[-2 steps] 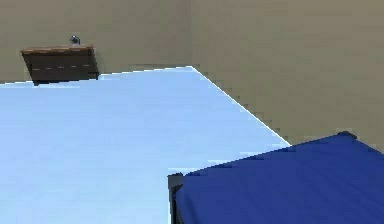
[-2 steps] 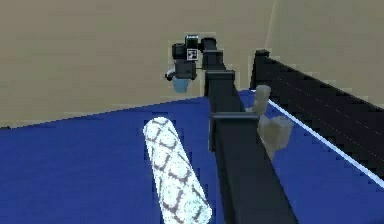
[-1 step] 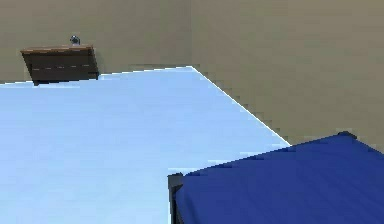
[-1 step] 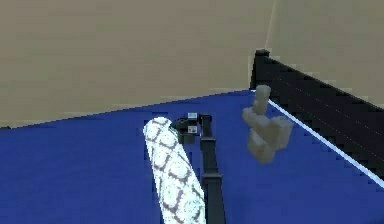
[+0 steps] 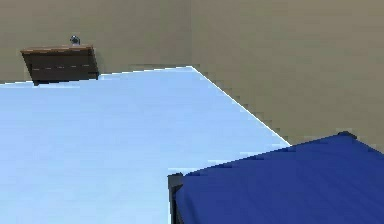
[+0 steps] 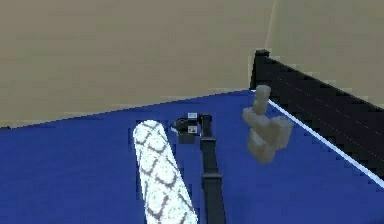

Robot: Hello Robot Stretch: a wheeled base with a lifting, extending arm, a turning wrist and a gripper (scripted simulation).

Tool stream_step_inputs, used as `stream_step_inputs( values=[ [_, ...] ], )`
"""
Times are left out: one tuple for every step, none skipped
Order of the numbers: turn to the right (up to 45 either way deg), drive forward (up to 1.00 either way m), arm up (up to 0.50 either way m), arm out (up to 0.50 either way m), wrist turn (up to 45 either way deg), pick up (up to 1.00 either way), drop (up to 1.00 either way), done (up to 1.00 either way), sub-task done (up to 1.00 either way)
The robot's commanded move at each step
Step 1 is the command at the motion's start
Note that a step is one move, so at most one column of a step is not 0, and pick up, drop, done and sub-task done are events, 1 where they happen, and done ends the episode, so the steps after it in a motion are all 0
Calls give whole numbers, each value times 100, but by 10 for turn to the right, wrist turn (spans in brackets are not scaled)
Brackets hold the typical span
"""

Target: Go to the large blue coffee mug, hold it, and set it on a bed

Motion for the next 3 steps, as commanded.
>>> stream_step_inputs(
  values=[
    [0,0,0,0,0,0,100,0,0],
    [0,0,10,0,0,0,0,0,0],
    [0,0,0,-8,0,0,0,0,0]
  ],
)
